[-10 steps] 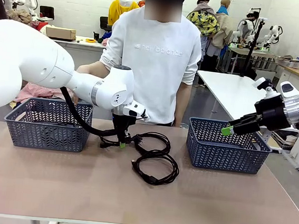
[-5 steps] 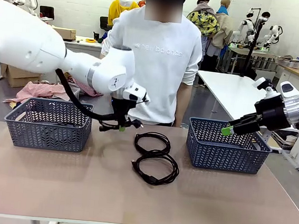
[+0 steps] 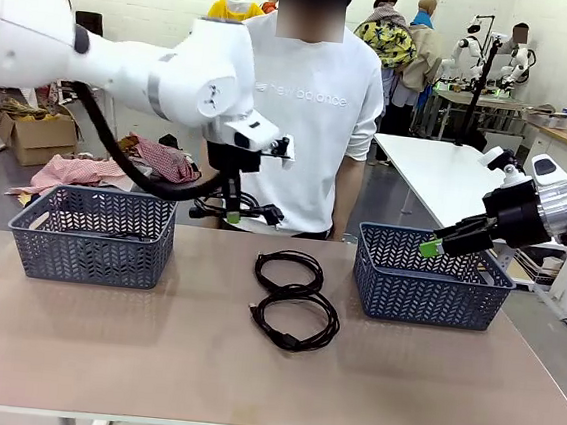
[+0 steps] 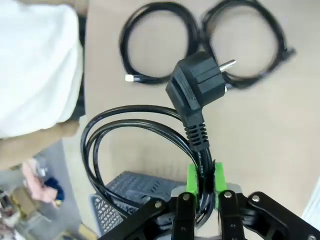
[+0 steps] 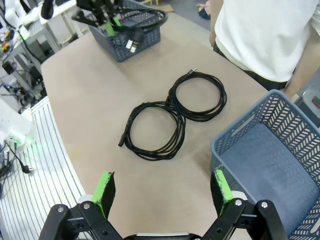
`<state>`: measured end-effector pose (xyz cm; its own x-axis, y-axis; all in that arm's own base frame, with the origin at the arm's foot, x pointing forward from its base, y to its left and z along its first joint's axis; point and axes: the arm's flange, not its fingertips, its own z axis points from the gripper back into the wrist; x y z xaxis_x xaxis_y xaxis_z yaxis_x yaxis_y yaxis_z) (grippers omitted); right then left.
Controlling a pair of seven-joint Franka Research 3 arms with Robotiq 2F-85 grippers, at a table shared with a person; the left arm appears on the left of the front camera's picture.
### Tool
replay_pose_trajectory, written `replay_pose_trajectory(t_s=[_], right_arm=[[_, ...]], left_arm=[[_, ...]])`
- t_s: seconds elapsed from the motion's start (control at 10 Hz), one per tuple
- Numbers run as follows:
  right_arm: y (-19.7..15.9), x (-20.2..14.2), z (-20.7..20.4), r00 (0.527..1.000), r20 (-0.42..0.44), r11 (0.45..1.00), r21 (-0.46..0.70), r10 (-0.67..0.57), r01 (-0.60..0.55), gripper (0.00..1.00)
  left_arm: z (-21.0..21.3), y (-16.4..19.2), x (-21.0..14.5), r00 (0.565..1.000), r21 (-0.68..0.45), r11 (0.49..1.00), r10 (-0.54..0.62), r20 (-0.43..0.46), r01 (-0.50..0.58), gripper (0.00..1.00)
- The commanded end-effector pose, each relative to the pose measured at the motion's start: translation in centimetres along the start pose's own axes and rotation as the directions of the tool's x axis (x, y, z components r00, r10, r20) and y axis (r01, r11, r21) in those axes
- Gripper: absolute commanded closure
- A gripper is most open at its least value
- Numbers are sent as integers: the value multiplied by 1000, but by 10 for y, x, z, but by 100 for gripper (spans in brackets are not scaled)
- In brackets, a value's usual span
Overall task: Organize the cables according to human instructions.
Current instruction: Pick up a bundle of cables and place it in the basket indicated by the human.
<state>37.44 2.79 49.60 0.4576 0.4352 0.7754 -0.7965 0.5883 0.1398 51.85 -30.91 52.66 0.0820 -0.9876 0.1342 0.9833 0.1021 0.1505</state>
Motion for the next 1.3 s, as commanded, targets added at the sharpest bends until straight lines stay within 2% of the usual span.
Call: replay_pose_trajectory(t_s=[0.0,0.2,0.6,0.9,1.2], right_arm=[[-3,1,-2,999,31,1000,10,18,-18,0],[-3,1,-2,999,31,1000,10,18,-18,0],[-3,1,-2,999,31,1000,10,18,-18,0],[-3,1,-2,999,31,1000,10,18,-18,0],[-3,1,-2,999,31,1000,10,18,-18,0]], left_arm=[[19,-1,-62,995,-8,995,-102,-15,102,100],[25,7,-109,995,9,996,-94,-38,94,100],[11,22,-186,1000,40,999,-16,-10,17,100],[-6,34,-229,999,59,998,34,-27,-32,100],[-25,47,-254,997,42,996,78,-24,-77,100]])
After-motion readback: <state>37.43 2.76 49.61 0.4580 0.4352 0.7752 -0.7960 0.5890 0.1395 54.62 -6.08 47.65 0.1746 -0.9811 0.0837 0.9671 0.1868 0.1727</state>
